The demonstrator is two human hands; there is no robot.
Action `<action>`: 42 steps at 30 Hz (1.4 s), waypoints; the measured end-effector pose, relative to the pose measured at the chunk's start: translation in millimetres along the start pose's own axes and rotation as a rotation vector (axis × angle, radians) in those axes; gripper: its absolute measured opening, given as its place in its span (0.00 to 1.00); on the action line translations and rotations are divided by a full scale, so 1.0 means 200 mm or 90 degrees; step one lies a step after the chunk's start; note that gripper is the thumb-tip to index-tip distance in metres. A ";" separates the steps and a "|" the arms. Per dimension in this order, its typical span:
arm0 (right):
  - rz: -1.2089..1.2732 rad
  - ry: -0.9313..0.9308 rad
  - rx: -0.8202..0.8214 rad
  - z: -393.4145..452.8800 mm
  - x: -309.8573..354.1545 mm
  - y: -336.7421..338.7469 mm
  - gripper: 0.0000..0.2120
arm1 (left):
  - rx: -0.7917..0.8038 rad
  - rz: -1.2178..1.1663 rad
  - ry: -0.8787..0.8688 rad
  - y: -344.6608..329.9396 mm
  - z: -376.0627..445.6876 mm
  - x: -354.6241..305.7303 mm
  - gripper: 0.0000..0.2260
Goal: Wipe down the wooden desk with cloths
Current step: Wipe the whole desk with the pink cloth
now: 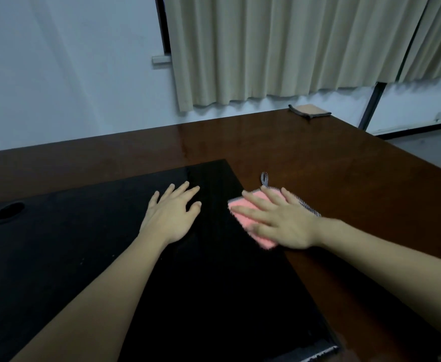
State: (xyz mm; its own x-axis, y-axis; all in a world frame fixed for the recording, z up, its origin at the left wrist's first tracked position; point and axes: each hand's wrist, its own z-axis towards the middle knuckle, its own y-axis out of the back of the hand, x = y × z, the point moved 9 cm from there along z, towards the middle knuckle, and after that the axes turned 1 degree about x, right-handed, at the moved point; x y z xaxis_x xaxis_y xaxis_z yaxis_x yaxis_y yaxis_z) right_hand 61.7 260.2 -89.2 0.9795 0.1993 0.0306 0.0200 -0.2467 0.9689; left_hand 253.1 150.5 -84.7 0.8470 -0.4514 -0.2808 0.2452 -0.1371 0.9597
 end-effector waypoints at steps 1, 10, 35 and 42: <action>0.002 -0.028 -0.012 0.06 -0.06 0.03 0.25 | -0.001 0.002 0.001 0.00 0.00 0.00 0.23; 0.070 -0.191 -0.005 0.36 -0.35 0.11 0.26 | 0.005 0.018 0.006 0.00 0.00 -0.01 0.23; 0.061 -0.182 -0.024 0.53 -0.65 0.15 0.26 | 0.025 0.009 -0.011 -0.11 0.16 -0.34 0.25; 0.060 -0.183 -0.010 0.58 -0.68 0.15 0.26 | 0.019 0.008 -0.014 -0.11 0.15 -0.35 0.25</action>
State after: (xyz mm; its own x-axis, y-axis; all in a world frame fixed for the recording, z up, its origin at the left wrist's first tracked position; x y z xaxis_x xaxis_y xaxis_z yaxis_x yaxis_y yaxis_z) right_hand -47.1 115.6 -92.5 0.9935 -0.1008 0.0520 -0.0747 -0.2356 0.9690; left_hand 173.9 159.3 -86.0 0.8396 -0.4721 -0.2685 0.2199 -0.1565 0.9629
